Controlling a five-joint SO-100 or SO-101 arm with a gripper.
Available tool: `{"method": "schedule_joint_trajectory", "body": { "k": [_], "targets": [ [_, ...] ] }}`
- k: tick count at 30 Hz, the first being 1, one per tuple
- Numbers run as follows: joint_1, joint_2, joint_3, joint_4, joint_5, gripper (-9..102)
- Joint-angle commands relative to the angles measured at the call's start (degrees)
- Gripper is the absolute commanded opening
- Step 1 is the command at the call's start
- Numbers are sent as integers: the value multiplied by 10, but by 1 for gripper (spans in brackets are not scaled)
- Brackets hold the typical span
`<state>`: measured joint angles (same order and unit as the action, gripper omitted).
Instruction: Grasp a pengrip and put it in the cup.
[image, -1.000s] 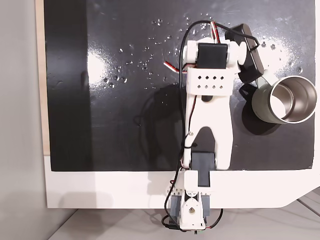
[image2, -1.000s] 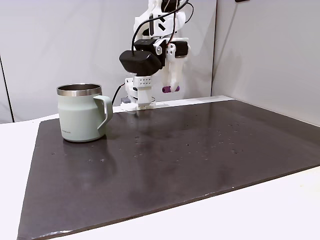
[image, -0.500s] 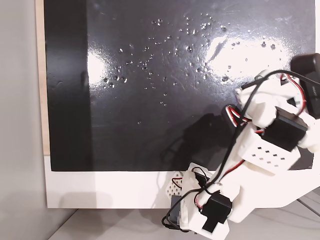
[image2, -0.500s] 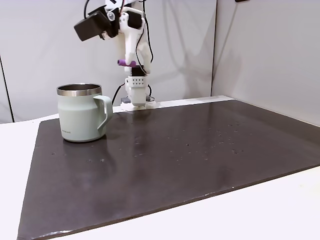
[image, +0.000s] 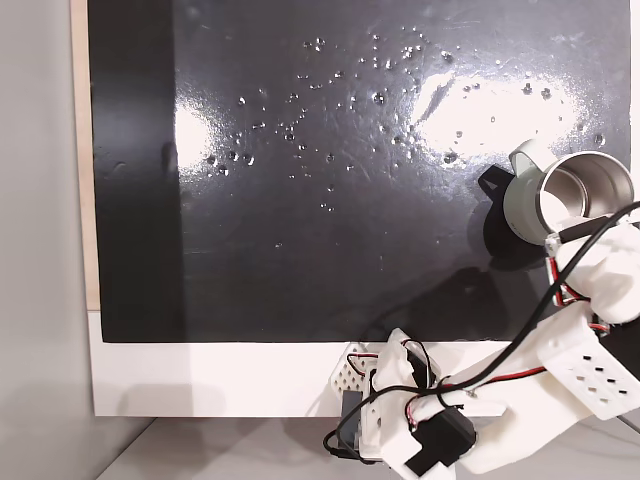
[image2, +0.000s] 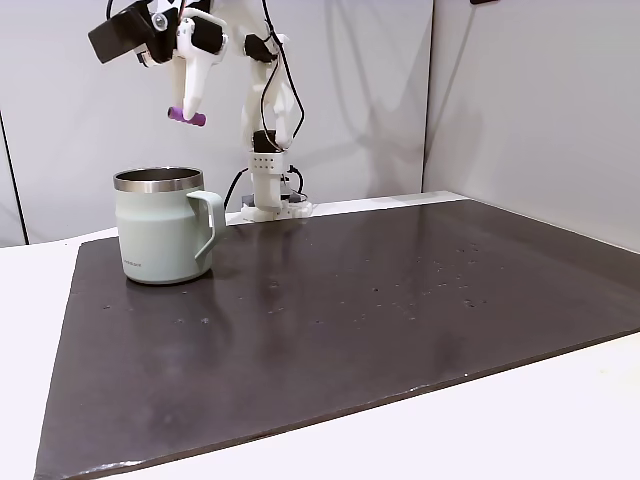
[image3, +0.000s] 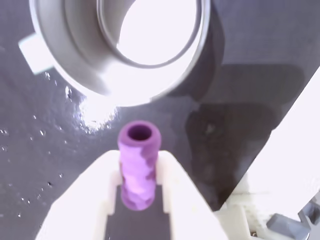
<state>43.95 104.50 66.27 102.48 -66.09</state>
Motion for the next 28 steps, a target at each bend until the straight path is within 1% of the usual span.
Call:
{"method": "schedule_joint_trajectory", "body": {
  "k": [1, 8, 11, 16, 19, 28],
  "targets": [
    [6, -31, -67, -25, -6, 0],
    [-6, -103, -140, -66, 5, 0],
    [-11, -108, -135, -83, 5, 4],
    [-11, -108, -114, -118, 5, 33],
    [-11, -108, -105, -126, 4, 41],
    [-11, -108, -88, -146, 4, 42]
  ]
}}
